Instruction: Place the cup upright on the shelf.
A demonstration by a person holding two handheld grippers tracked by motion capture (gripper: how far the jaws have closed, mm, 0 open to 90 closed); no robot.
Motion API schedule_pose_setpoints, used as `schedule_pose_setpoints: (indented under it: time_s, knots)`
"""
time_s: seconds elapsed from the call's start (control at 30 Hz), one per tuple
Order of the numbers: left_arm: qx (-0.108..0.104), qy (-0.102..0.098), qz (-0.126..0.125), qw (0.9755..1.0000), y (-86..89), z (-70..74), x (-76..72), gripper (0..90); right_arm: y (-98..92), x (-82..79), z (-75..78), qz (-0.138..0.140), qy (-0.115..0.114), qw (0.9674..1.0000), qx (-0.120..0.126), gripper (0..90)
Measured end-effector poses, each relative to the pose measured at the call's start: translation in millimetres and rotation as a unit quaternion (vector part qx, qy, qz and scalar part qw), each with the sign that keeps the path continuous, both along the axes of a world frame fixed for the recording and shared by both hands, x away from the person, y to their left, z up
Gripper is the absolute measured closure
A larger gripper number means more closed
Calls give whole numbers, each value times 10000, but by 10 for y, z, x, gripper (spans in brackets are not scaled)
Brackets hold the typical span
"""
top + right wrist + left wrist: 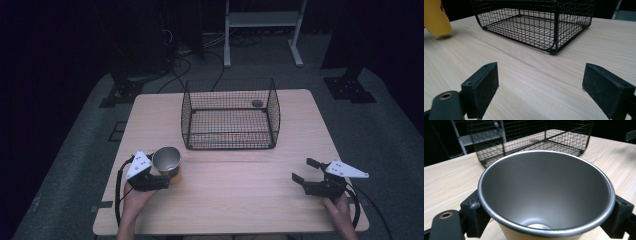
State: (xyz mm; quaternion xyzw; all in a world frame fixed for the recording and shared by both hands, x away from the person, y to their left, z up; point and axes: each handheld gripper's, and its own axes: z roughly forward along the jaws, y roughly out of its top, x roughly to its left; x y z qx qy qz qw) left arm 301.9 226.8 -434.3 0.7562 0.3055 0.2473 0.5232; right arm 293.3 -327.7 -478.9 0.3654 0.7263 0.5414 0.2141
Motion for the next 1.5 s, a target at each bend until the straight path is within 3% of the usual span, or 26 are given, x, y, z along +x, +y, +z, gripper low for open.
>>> schedule_pose_setpoints:
  time_s: [0.43, 0.73, 1.03, 1.5]
  knots:
    - [191, 9, -565, 9982, -332, 92, -29, 134, 10, -1, 1, -20, 6, 10000, -31, 126]
    - [169, -26, -841, 9963, -522, 167, -27, 134, 10, 0, 1, -23, 9, 10000, -37, 126]
    - [151, -68, -1219, 9924, -774, 276, -24, 133, 12, 2, 1, -17, 11, 10000, -41, 127]
    - [163, -29, -1527, 9881, -1063, 321, 40, 134, 11, 3, 1, -15, 12, 10000, -38, 127]
